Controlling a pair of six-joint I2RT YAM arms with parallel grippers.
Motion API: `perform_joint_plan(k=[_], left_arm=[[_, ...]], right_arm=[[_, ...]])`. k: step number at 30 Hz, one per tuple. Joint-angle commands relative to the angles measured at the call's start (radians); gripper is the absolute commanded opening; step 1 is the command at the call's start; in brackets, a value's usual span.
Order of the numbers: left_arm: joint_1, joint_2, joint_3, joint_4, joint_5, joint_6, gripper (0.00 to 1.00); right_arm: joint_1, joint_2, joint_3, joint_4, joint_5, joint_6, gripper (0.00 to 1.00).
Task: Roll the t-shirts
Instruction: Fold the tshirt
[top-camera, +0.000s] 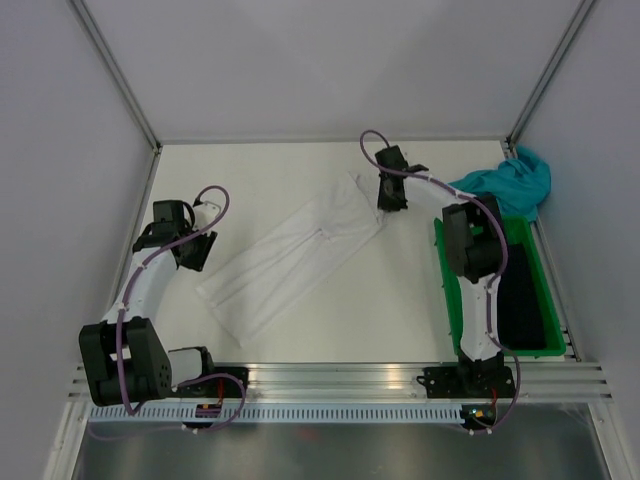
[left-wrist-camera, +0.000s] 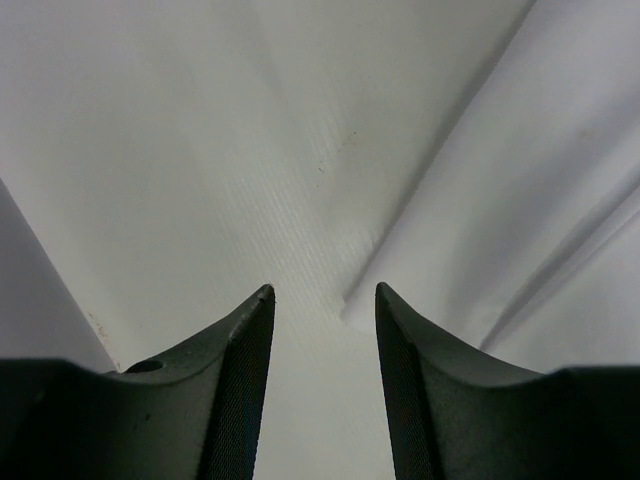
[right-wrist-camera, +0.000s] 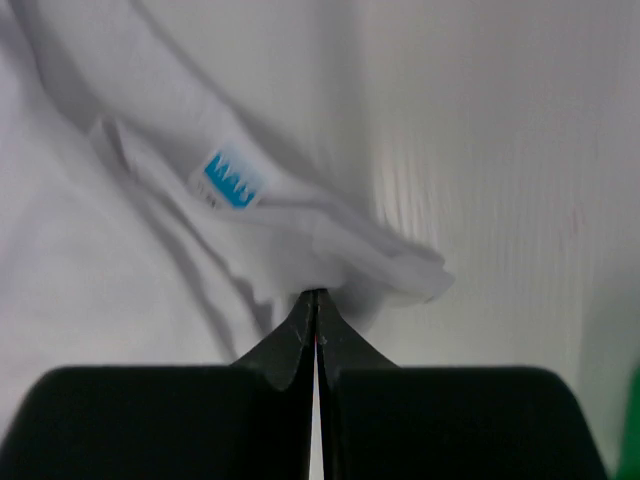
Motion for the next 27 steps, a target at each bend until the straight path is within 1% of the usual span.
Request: perform_joint_plan(k=[1,2,4,5,6,7,8,10,11,14,17,20,23,24,25,27], left_arm=[[0.005,-0.005,0.029,-0.009,0.025,-0.026,0.51],[0.005,-0.007,0.026,-0.011,0.031,-0.029,0.51],[0.007,-0.007,0.009,-0.011,0.037,-0.025,0.51],[0.007,-0.002,0.002,-0.011,0.034,-0.020,0.51],[0.008,0.002,-0.012,-0.009,0.030,-0.015,0.51],[0.007,0.008,-0.018,-0.002,0.025,-0.012,0.51],[0.008,0.023,-0.023,0.003,0.019,-0.012,0.51],[0.010,0.037,-0.040,0.014,0.019,-0.017,0.51],[0.010,0.051,-0.052,0.024,0.017,-0.018,0.51],[0.010,0.070,-0.074,0.029,0.025,-0.022,0.51],[0.010,0.071,-0.094,0.030,0.033,-0.023,0.51],[0.010,0.053,-0.132,0.032,0.051,-0.023,0.51],[0.010,0.039,-0.147,0.034,0.062,-0.022,0.51],[0.008,0.039,-0.147,0.034,0.065,-0.022,0.51],[0.010,0.042,-0.149,0.034,0.066,-0.023,0.51],[0.008,0.039,-0.147,0.032,0.079,-0.023,0.51]], right_arm=[[-0.027,0.215,0.395,-0.170,0.055,-0.070,0.00],[-0.027,0.301,0.577,-0.213,0.055,-0.066,0.00],[-0.027,0.337,0.684,-0.263,0.021,-0.052,0.03],[-0.027,0.311,0.686,-0.246,0.004,-0.046,0.10],[-0.027,0.284,0.657,-0.217,-0.029,-0.024,0.14],[-0.027,0.251,0.617,-0.144,-0.048,-0.015,0.18],[-0.028,0.192,0.532,-0.111,-0.066,-0.003,0.26],[-0.027,0.144,0.450,-0.042,-0.112,0.025,0.32],[-0.027,0.115,0.380,-0.025,-0.128,0.032,0.39],[-0.028,0.101,0.292,0.042,-0.159,0.075,0.50],[-0.036,0.142,0.290,0.056,-0.163,0.150,0.53],[-0.057,0.177,0.264,0.113,-0.208,0.246,0.52],[-0.067,0.214,0.279,0.136,-0.197,0.281,0.47],[-0.067,0.226,0.287,0.143,-0.198,0.286,0.43],[-0.068,0.251,0.305,0.142,-0.205,0.289,0.37],[-0.073,0.280,0.324,0.147,-0.211,0.315,0.31]])
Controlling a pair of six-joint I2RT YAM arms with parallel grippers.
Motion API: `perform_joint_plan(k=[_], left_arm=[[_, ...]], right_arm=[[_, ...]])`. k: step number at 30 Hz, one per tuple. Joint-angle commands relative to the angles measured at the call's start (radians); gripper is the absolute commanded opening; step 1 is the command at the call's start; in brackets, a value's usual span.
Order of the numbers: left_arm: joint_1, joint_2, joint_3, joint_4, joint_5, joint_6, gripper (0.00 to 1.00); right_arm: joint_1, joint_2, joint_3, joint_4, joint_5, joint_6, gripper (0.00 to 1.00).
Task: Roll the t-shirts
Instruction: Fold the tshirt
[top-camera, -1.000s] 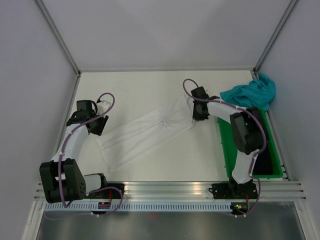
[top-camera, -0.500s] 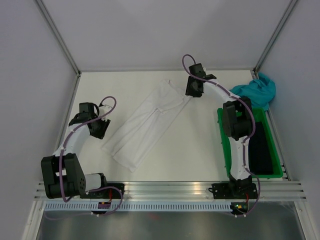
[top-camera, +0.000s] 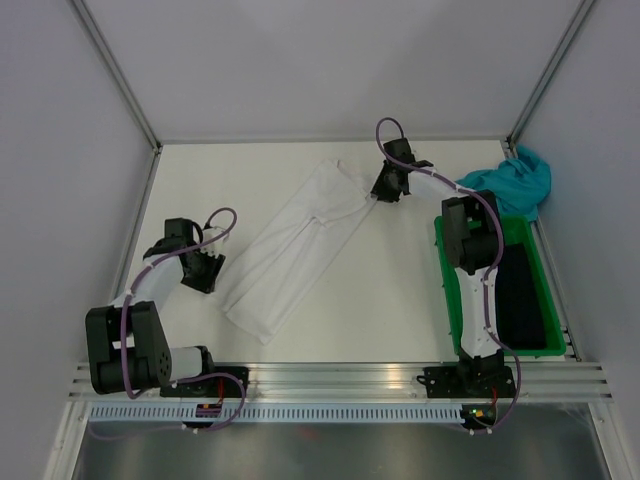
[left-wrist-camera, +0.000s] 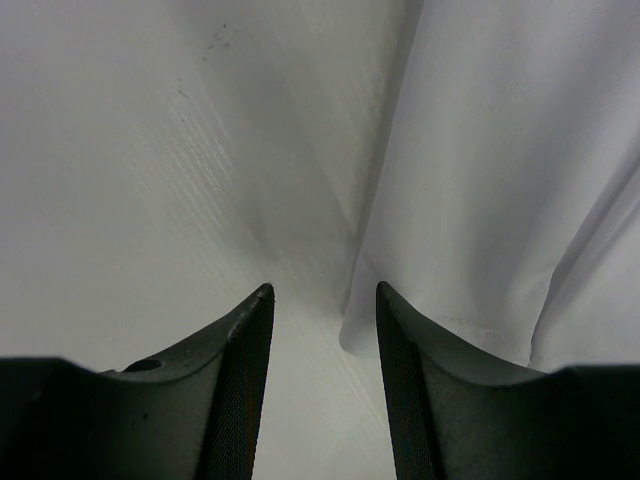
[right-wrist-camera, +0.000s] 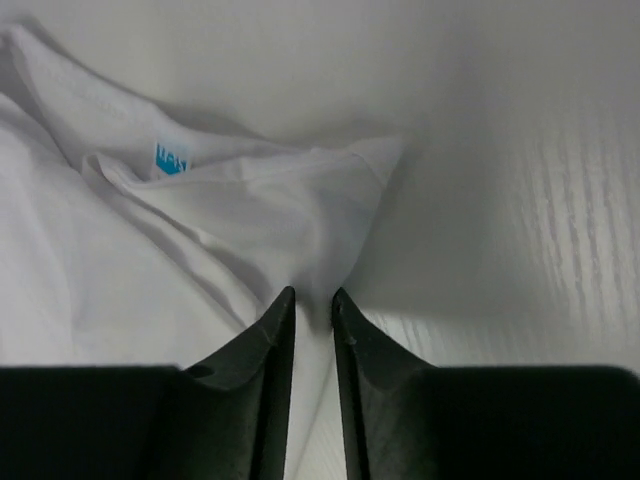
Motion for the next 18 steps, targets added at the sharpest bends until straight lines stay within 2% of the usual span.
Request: perform_joint_plan(k=[1,3,5,7,13,15,16,18], left_arm=[[0.006,-0.033,0.001,0.018,0.042,-0.028,0.51],[0.006,-0.056,0.001,0.006,0.089,-0.037,0.51],[0.005,-0.101,-0.003,-0.015,0.163,-0.040,0.51],[0.005,-0.139,-0.013,-0.025,0.225,-0.041,0.52],[0.005,-0.143,-0.025,-0.032,0.299,-0.009,0.53],[0.003,-0.124,-0.026,-0.037,0.306,0.000,0.53],[0.003,-0.121,-0.026,-0.034,0.309,0.001,0.53],[0.003,-0.122,-0.031,-0.037,0.307,0.005,0.53]], right_arm=[[-0.012,0.080,0.034,0.047,-0.053,0.087,0.26],[-0.034,0.091,0.008,0.117,-0.094,0.159,0.19],[-0.053,0.100,-0.014,0.169,-0.113,0.194,0.06],[-0.063,0.142,0.061,0.169,-0.117,0.199,0.00],[-0.061,0.299,0.404,0.085,-0.116,0.196,0.01],[-0.061,0.341,0.475,0.071,-0.122,0.183,0.08],[-0.064,0.346,0.530,0.056,-0.122,0.158,0.26],[-0.064,0.312,0.528,-0.007,-0.096,0.125,0.48]])
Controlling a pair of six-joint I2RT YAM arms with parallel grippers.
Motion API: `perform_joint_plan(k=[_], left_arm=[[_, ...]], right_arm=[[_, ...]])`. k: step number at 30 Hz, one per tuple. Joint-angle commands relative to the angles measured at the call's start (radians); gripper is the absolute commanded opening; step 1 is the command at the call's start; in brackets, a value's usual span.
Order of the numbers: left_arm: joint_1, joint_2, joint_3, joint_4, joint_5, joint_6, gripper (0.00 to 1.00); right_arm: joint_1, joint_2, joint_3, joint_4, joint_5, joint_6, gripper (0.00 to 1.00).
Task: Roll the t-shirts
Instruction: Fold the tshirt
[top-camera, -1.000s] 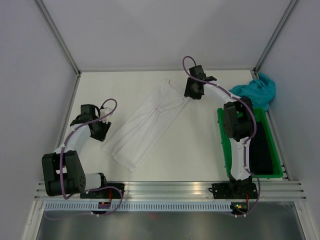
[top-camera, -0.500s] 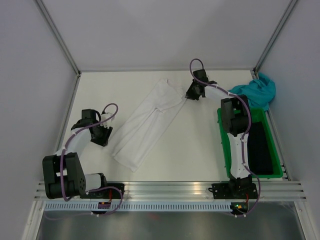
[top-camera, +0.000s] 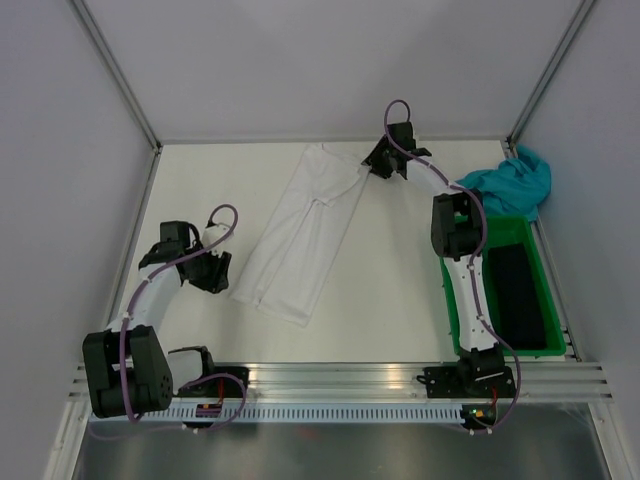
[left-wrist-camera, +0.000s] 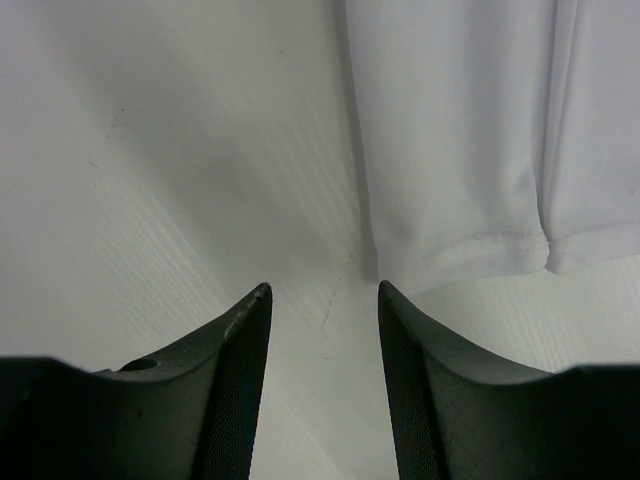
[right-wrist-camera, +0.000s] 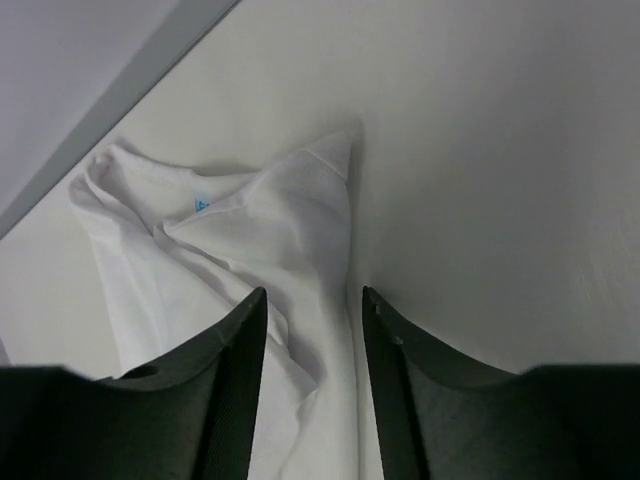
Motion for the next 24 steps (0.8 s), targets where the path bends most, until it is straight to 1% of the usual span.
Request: perform_joint_plan(k=[1,2,3,5,6,7,8,9,11,12,13,14,15,16,17,18,20,21,22,24], left_arm=[[0.001,0.001,-0.014,-0.008,0.061,0.014,0.53],[0.000,-0.005,-0.020,-0.006,0.063,0.017,0.53],[0.001,-0.013,-0.021,-0.008,0.060,0.016,0.53],[0.001,-0.022,-0.026,-0.008,0.055,0.017,0.53],[0.001,-0.027,-0.027,-0.009,0.053,0.016,0.53],[0.000,-0.041,-0.030,-0.008,0.040,0.016,0.53],[0.001,-0.048,-0.032,-0.009,0.035,0.013,0.53],[0.001,-0.057,-0.033,-0.014,0.020,0.011,0.53],[0.003,-0.085,-0.038,-0.023,0.006,0.006,0.53],[0.003,-0.097,-0.038,-0.038,-0.005,0.009,0.53],[0.003,-0.119,-0.038,-0.049,-0.012,0.011,0.53],[0.003,-0.136,-0.040,-0.057,-0.017,0.011,0.53],[0.003,-0.148,-0.040,-0.076,-0.035,0.013,0.53],[0.001,-0.180,-0.040,-0.089,-0.039,0.014,0.53],[0.003,-0.197,-0.040,-0.100,-0.043,0.019,0.53],[0.001,-0.214,-0.041,-0.125,-0.051,0.023,0.53],[0.001,-0.263,-0.041,-0.152,-0.059,0.025,0.53],[0.003,-0.278,-0.038,-0.173,-0.060,0.028,0.53],[0.003,-0.294,-0.038,-0.176,-0.066,0.025,0.53],[0.001,-0.332,-0.026,-0.184,-0.086,0.019,0.53]], right_arm=[[0.000,-0.052,0.020,-0.107,0.046,-0.062,0.51],[0.001,-0.095,-0.035,-0.102,0.072,-0.096,0.54],[0.001,-0.207,-0.189,-0.067,0.086,-0.111,0.56],[0.004,-0.347,-0.382,0.000,0.097,-0.145,0.57],[0.009,-0.489,-0.477,0.062,0.097,-0.159,0.57],[0.026,-0.556,-0.642,0.076,0.127,-0.183,0.58],[0.041,-0.619,-0.713,0.073,0.149,-0.221,0.58],[0.087,-0.741,-0.849,0.071,0.156,-0.239,0.59],[0.151,-0.852,-0.989,0.073,0.161,-0.240,0.59],[0.241,-0.941,-1.115,0.073,0.158,-0.227,0.59],[0.288,-0.977,-1.171,0.073,0.158,-0.207,0.59],[0.341,-1.035,-1.273,0.094,0.152,-0.141,0.59],[0.448,-1.057,-1.320,0.116,0.143,-0.107,0.59],[0.501,-1.077,-1.359,0.170,0.141,-0.060,0.59],[0.552,-1.103,-1.428,0.197,0.147,0.021,0.58],[0.643,-1.112,-1.459,0.231,0.159,0.069,0.58],[0.719,-1.117,-1.521,0.316,0.182,0.141,0.59],[0.783,-1.114,-1.533,0.364,0.187,0.190,0.59],[0.805,-1.100,-1.538,0.408,0.196,0.201,0.59],[0.853,-1.077,-1.536,0.442,0.207,0.234,0.59]])
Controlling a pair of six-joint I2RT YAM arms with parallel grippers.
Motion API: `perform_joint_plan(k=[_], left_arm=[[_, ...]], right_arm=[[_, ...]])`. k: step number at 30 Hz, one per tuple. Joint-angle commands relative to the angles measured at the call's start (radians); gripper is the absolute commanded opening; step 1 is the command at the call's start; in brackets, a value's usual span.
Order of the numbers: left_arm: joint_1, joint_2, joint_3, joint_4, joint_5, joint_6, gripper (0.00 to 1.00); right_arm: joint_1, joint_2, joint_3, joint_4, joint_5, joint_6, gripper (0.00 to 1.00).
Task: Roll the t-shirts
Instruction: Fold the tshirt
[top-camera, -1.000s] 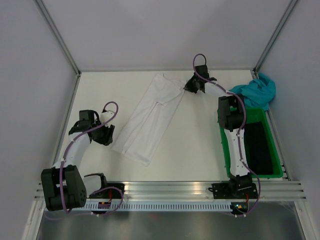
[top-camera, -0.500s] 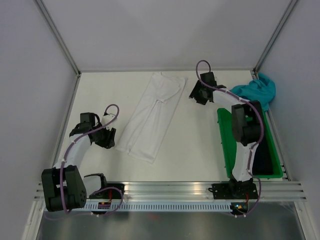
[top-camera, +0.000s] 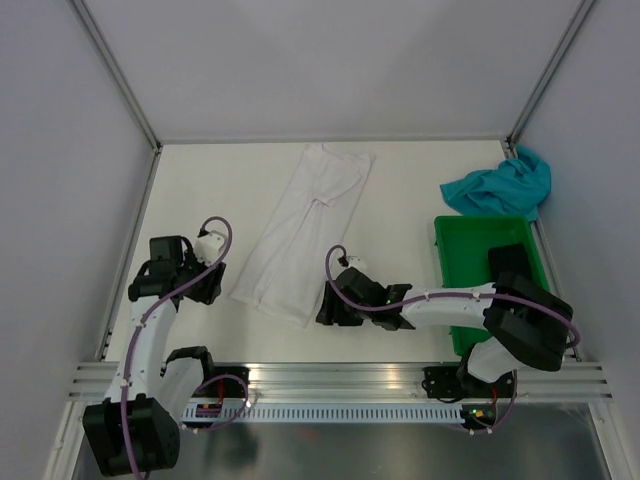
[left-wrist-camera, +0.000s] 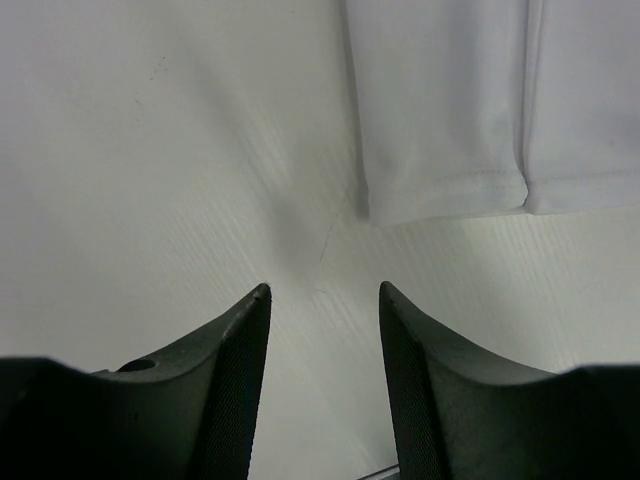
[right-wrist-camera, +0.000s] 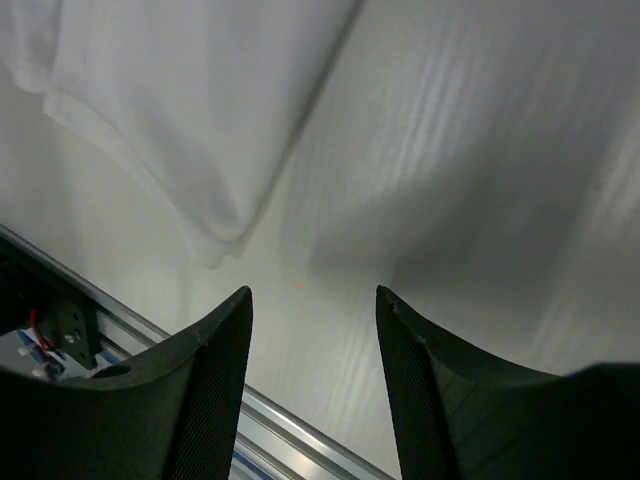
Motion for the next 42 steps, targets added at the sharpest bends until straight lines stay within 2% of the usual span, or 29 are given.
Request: perform_joint_plan(k=[1,6,8,9,10,12,13,16,20,24,27,34,36,37,38,39,40,42], left_arm=[[0.003,-0.052,0.022,-0.064,-0.033,0.016,0.53],[0.001,-0.063,0.051,-0.092,-0.025,0.010,0.54],[0.003,-0.069,0.051,-0.096,-0.024,0.005,0.54],[0.001,-0.072,0.053,-0.096,-0.022,0.007,0.54],[0.001,-0.071,0.053,-0.098,-0.019,0.008,0.54],[0.001,-0.066,0.061,-0.104,-0.009,0.013,0.54],[0.001,-0.061,0.067,-0.104,-0.001,0.014,0.54],[0.001,-0.045,0.077,-0.108,0.013,0.019,0.55],[0.003,-0.035,0.111,-0.115,0.068,0.024,0.55],[0.001,-0.017,0.148,-0.148,0.108,0.031,0.55],[0.000,-0.003,0.165,-0.150,0.139,0.028,0.55],[-0.028,0.014,0.186,-0.158,0.217,0.045,0.57],[-0.055,0.034,0.196,-0.158,0.237,0.050,0.58],[-0.110,0.046,0.206,-0.156,0.234,0.051,0.58],[-0.159,0.060,0.212,-0.157,0.220,0.050,0.58],[-0.210,0.078,0.220,-0.159,0.193,0.045,0.58],[-0.335,0.109,0.232,-0.162,0.115,0.042,0.58],[-0.472,0.142,0.243,-0.216,0.061,0.089,0.58]], right_arm=[[0.047,0.047,0.005,0.223,0.035,0.142,0.59],[0.065,0.131,0.000,0.332,0.027,0.203,0.58],[0.067,0.168,0.011,0.346,0.022,0.205,0.53],[0.067,0.179,0.016,0.351,0.022,0.207,0.48],[0.065,0.197,0.023,0.357,0.022,0.207,0.36],[0.065,0.204,0.023,0.372,0.022,0.207,0.24],[0.062,0.202,0.022,0.372,0.024,0.207,0.15],[0.056,0.190,-0.006,0.388,0.028,0.210,0.00],[0.018,0.124,-0.104,0.429,0.005,0.228,0.00],[-0.010,-0.008,-0.197,0.336,0.033,0.193,0.00],[-0.051,-0.084,-0.297,0.334,0.002,0.194,0.00],[-0.074,-0.348,-0.415,0.112,0.054,0.171,0.00],[-0.088,-0.441,-0.405,-0.009,0.064,0.144,0.08],[-0.089,-0.469,-0.376,-0.045,0.067,0.100,0.34],[-0.091,-0.491,-0.354,-0.125,0.084,0.075,0.50],[-0.094,-0.526,-0.327,-0.182,0.106,0.057,0.62],[-0.094,-0.539,-0.254,-0.247,0.136,0.043,0.79],[-0.094,-0.577,-0.173,-0.380,0.212,-0.022,0.87]])
